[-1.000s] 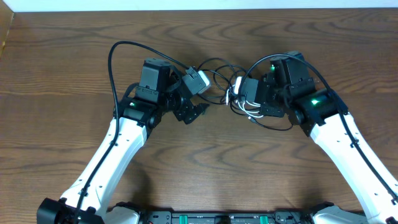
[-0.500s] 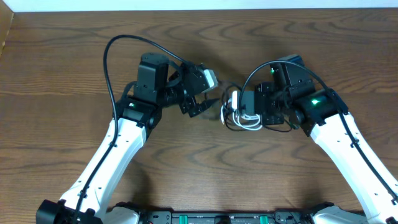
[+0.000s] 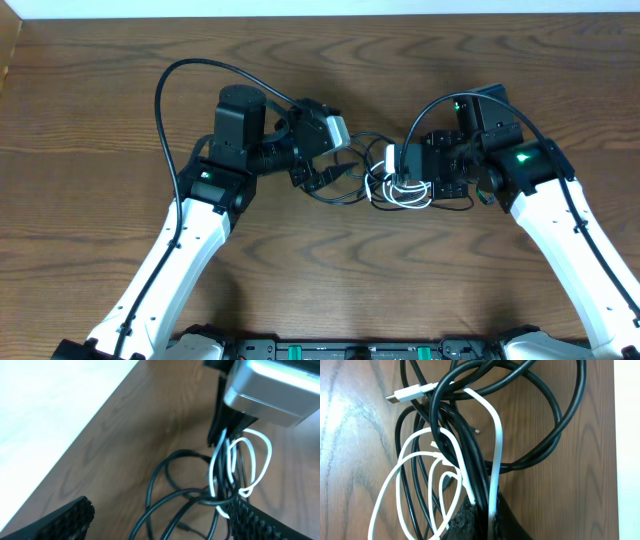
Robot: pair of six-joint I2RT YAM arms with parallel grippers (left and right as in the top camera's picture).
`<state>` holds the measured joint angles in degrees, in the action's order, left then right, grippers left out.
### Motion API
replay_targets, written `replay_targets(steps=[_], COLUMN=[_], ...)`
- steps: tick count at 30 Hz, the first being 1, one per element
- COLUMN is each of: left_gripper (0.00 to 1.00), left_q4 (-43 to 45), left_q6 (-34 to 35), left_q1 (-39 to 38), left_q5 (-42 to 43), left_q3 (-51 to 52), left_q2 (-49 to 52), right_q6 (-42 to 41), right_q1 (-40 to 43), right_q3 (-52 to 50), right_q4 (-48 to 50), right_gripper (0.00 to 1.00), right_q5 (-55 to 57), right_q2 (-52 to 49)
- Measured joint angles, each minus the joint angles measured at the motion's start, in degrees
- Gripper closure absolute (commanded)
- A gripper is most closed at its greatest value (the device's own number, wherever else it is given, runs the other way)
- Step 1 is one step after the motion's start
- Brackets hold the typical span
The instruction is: Untangle cables
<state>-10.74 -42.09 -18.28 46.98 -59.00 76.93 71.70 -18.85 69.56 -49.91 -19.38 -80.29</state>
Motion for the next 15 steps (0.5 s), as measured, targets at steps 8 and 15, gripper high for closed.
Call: replay_targets(steps=[8, 15], left_gripper=[0.14, 0.18], left_q4=[-3.19, -7.96], left_q6=[0.02, 0.00], left_q1=[-0.26, -0.28], left_q5=[5.11, 5.75], left_q3=[0.00, 0.00], left_q2=[0.00, 0.00], right_q6=[2.38, 3.23], right_q1=[-0.02, -0.02], right_q3=[0.00, 0.00], right_q4=[0.81, 4.76], right_gripper=[0.99, 0.99], right_q5=[-2.89, -4.52], right_q2=[0.00, 0.00])
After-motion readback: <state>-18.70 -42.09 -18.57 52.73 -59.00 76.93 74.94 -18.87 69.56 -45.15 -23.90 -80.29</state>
